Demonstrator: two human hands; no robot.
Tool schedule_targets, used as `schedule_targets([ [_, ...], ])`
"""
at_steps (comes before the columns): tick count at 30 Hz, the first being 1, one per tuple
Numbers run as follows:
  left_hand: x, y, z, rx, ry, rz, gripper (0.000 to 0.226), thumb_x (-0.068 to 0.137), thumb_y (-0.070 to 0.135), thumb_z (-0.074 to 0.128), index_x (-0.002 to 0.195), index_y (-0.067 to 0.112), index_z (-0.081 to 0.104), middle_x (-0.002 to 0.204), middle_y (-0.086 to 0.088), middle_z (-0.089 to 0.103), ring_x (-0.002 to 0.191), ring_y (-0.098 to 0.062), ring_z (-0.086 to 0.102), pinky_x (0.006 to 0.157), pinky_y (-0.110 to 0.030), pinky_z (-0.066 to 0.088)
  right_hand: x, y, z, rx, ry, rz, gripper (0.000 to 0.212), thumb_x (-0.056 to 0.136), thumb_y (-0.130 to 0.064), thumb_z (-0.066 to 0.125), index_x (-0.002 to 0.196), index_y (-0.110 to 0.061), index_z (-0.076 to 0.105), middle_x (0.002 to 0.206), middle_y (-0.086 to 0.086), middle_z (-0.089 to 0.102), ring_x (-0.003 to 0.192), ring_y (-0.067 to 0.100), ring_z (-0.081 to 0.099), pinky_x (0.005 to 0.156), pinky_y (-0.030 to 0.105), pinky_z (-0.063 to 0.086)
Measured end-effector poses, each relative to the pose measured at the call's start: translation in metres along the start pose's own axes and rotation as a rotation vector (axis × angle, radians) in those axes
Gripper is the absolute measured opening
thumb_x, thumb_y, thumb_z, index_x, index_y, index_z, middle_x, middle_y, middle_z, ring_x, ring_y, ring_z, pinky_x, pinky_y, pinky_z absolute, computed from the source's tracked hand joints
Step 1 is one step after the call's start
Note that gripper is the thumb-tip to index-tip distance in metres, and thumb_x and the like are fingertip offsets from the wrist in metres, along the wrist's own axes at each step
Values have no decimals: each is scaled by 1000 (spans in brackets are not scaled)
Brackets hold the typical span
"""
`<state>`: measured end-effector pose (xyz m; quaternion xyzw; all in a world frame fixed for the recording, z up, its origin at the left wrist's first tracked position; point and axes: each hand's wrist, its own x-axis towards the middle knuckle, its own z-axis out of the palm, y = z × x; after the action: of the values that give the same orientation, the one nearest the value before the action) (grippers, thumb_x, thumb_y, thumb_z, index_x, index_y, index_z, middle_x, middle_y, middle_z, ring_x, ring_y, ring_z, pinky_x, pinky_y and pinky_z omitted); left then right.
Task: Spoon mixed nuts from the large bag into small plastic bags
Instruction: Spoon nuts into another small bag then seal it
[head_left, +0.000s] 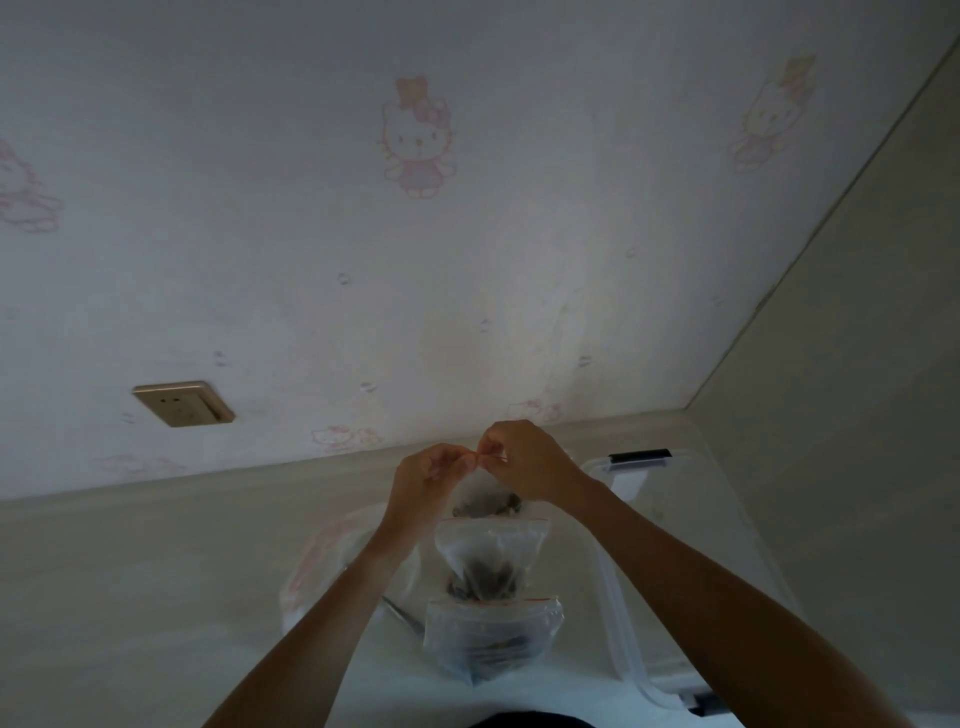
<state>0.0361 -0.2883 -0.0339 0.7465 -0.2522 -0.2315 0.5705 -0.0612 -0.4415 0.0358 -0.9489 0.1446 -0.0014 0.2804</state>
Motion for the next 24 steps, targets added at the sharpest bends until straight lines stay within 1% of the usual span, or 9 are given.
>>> schedule_targets([
  [3,1,2,-1,14,-14,-4,7,91,28,76,86,32,79,87,9,80,84,-8,74,79,-23,54,-2,0,1,-42,28,-31,19,98,-22,60,104,-10,73,103,7,71,95,25,65,86,38,51],
  [6,2,3,-4,21,-14,0,4,87,35,77,85,32,79,86,9,80,83,-8,74,77,-20,53,-7,5,0,-101,45,-58,20,100,-24,56,104,-12,71,103,5,69,93,25,63,87,37,48],
  [9,1,1,-10,-3,16,-17,21,76,48,74,83,29,79,83,4,79,81,-10,72,78,-24,52,-12,14,-3,-161,40,-59,22,103,-25,52,105,-12,70,105,6,68,93,24,63,89,37,49],
  [11,1,-1,-13,2,22,-41,14,79,41,77,83,28,79,83,3,80,81,-10,72,81,-29,54,-17,21,-4,-175,34,-69,23,103,-25,51,104,-10,69,104,6,68,91,22,63,88,35,49],
  [13,1,-5,-16,4,21,-51,4,87,27,80,83,28,78,83,4,80,80,-8,72,82,-29,54,-21,29,-5,-186,28,-86,23,104,-24,51,103,-9,68,102,7,68,91,22,63,88,35,48],
  [15,0,-8,-19,5,29,-55,14,92,16,77,83,26,78,82,3,80,81,-8,72,82,-26,54,-24,37,-9,-200,28,-97,22,104,-23,52,102,-9,69,100,7,69,91,23,63,87,34,47],
  [18,-1,-8,-22,-17,36,-69,13,94,10,73,86,19,77,83,0,80,81,-8,73,83,-22,54,-29,48,-12,-202,36,-92,22,104,-23,53,101,-8,70,100,7,70,90,23,63,85,33,45],
  [21,-3,-7,-23,-37,45,-66,11,95,5,71,88,10,77,83,-1,78,79,-3,71,81,-16,52,-33,56,-12,-193,40,-68,24,105,-26,54,102,-7,69,99,8,68,90,24,62,80,29,39],
  [24,-4,-6,-22,-38,49,-69,11,95,5,70,88,8,77,83,0,78,78,0,71,80,-13,51,-34,62,-12,-164,26,-18,31,106,-33,54,96,-6,66,92,6,62,84,23,57,76,29,36],
])
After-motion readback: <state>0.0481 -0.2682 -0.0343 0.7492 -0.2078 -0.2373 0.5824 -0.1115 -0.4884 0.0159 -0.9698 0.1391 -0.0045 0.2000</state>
